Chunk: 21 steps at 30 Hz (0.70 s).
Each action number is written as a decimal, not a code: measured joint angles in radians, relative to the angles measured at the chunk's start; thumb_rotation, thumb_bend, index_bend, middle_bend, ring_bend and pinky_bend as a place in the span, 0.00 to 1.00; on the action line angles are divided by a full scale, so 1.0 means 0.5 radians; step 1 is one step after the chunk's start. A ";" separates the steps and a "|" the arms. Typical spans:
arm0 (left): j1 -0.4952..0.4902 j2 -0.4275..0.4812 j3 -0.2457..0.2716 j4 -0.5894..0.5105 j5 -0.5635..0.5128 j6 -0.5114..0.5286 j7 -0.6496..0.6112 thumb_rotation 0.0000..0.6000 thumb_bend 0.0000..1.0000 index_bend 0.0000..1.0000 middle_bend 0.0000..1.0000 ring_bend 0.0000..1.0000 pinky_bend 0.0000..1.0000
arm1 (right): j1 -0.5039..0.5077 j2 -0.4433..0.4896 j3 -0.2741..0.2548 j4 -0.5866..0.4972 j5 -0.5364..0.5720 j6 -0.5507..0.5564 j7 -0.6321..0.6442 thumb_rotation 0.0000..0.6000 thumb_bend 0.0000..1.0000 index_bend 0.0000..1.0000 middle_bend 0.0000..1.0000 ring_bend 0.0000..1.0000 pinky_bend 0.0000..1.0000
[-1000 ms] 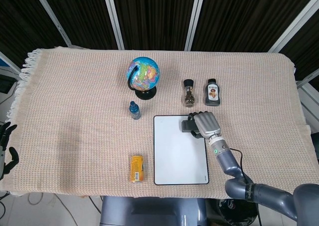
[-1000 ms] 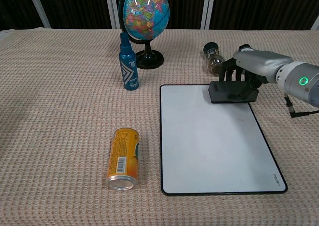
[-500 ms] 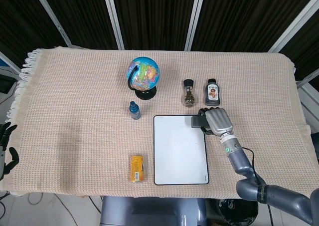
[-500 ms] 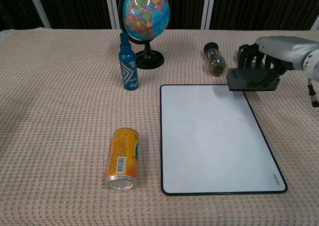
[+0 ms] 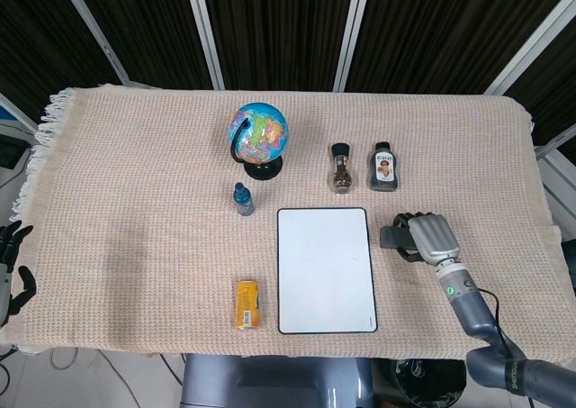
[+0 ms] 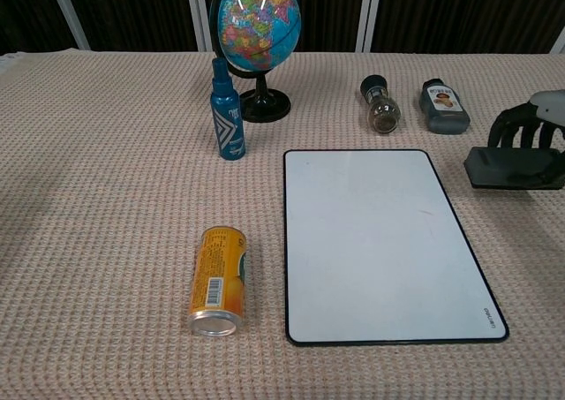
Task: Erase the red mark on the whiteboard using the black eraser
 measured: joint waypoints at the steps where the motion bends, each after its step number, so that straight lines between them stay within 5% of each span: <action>1: 0.000 -0.001 0.000 -0.001 0.001 0.001 0.001 1.00 0.75 0.12 0.04 0.00 0.00 | -0.010 0.000 -0.008 0.016 -0.009 0.002 0.019 1.00 0.37 0.51 0.48 0.50 0.41; 11: 0.001 -0.005 0.001 0.000 -0.002 0.003 0.013 1.00 0.75 0.12 0.04 0.00 0.00 | -0.052 0.019 -0.054 0.075 -0.016 -0.095 0.098 1.00 0.11 0.02 0.08 0.14 0.22; 21: 0.002 0.000 0.000 -0.002 -0.005 0.001 0.010 1.00 0.75 0.12 0.04 0.00 0.00 | -0.058 0.178 -0.018 -0.167 0.081 -0.125 -0.001 1.00 0.07 0.00 0.00 0.05 0.18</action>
